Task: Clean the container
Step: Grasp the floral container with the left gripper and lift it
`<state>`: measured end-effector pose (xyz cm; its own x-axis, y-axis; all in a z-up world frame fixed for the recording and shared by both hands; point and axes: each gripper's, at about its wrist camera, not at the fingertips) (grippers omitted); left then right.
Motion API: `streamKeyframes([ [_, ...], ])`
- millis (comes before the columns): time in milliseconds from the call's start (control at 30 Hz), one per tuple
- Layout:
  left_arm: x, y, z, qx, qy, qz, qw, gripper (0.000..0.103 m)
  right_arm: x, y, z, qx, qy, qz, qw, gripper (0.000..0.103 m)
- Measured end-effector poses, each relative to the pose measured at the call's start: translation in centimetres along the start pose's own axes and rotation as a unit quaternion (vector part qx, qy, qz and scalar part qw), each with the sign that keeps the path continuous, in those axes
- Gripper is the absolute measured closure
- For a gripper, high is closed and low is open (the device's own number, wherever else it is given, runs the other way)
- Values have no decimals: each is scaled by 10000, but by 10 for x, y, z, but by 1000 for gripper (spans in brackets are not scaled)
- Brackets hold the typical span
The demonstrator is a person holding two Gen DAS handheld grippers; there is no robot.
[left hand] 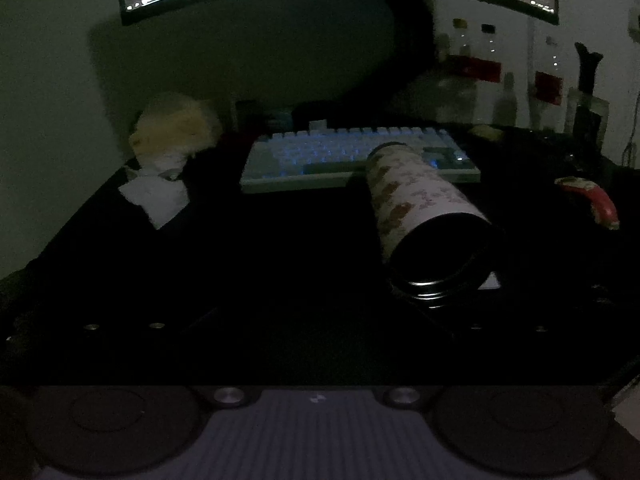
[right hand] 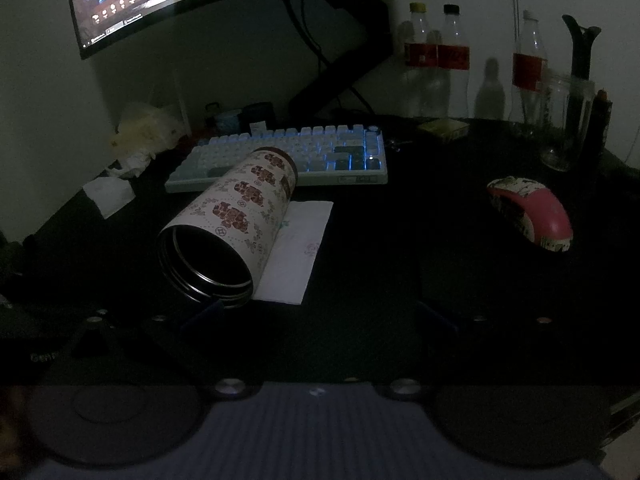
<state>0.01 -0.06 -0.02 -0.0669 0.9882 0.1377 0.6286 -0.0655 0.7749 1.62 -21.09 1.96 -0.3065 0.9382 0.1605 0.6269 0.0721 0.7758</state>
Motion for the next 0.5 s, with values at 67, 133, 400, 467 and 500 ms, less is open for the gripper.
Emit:
streamKeyframes([
  [67,-2,0,1,-18,-1,13,10000,0,-3,1,-2,42,-7,9,10000,0],
  [133,-5,-1,1,-36,-2,27,10000,0,-5,2,-4,31,-6,23,10000,0],
  [400,4,0,14,-142,43,37,9999,0,-10,-2,2,18,30,38,10000,0],
  [467,5,1,21,-131,63,67,9999,0,-13,-2,1,0,50,64,10000,0],
  [500,5,2,25,-123,70,77,9999,0,-13,-2,2,-3,44,81,10000,0],
])
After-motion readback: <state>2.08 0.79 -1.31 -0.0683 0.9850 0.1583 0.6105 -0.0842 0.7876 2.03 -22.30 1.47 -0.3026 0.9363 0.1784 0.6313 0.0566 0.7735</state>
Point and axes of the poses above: each gripper's, at about its wrist camera, not at the fingertips, and z roughly the way its jaws point, x to its left, y to its top, and after that the axes turned 5 degrees about y, right-handed
